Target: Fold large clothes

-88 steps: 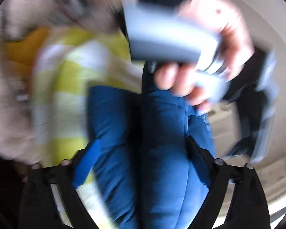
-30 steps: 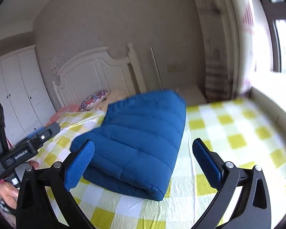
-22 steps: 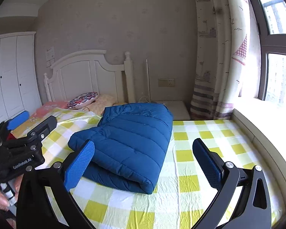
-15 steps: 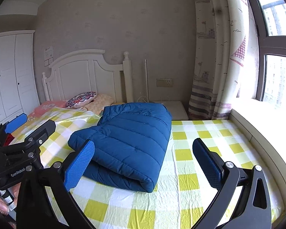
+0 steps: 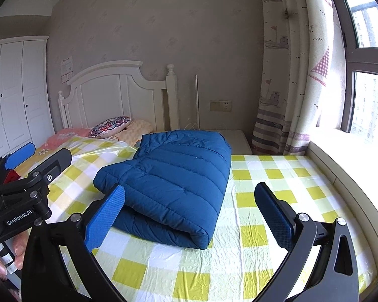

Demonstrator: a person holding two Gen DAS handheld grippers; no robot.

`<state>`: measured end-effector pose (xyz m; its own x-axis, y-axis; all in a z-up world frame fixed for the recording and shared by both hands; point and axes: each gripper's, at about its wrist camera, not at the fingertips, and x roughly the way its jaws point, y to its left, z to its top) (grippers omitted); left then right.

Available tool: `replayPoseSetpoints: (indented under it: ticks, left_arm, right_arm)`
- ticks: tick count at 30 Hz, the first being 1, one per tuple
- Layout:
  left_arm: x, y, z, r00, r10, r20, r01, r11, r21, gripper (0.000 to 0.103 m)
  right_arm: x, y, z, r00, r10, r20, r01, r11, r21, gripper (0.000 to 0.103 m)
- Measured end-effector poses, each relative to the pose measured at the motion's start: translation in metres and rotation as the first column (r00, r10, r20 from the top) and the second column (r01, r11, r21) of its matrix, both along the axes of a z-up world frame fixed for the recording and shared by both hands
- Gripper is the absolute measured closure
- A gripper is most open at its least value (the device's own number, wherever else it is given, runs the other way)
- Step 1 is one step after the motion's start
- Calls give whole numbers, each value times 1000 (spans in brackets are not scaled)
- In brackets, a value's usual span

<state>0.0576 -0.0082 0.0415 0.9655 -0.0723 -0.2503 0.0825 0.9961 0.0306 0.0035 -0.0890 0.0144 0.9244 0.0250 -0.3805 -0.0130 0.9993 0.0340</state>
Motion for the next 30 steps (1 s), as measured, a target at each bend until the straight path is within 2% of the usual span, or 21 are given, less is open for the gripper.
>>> replayPoseSetpoints:
  ticks: [30]
  left_arm:
    - [-6, 0, 3, 1000, 5, 10, -5, 1000, -3, 2]
  right_arm:
    - [1, 9, -4, 1000, 17, -19, -17, 1000, -7, 4]
